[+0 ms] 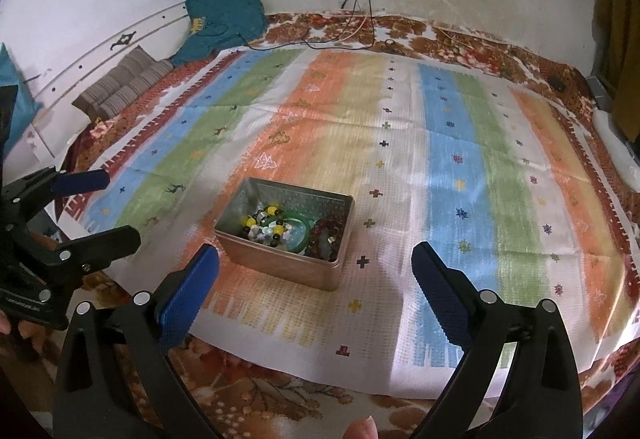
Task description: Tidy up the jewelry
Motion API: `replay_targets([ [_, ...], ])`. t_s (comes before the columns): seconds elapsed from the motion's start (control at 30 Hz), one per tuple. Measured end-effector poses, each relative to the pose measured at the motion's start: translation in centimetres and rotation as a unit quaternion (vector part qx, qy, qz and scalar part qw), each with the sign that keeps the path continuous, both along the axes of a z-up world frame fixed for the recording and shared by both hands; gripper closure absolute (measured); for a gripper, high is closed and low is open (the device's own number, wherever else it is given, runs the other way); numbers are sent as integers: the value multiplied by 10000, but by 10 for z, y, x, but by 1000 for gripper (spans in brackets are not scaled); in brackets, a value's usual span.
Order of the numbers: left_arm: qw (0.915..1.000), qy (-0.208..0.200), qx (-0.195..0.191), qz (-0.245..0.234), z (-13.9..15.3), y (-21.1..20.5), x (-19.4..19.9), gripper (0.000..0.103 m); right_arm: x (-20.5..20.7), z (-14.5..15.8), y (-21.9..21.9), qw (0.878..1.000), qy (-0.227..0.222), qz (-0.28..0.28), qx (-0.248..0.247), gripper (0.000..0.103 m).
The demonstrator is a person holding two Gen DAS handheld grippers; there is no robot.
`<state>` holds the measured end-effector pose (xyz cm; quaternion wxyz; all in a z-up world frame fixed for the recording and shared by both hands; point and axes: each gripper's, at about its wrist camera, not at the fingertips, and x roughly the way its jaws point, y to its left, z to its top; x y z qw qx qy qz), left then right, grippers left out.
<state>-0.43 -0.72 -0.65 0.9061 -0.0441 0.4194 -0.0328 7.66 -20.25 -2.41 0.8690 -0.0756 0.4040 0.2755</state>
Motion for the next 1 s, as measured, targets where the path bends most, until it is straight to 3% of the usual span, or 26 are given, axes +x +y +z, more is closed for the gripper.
replay_targets([
  [0.33,9989,-175,440,-49,0,-14,-11,6,-12,5,-3,9998,-155,17,82,5],
  [1.0,9990,-306,311,136,6,-8,-13,6,-22,13,-9,9993,-331,-49,178,5],
])
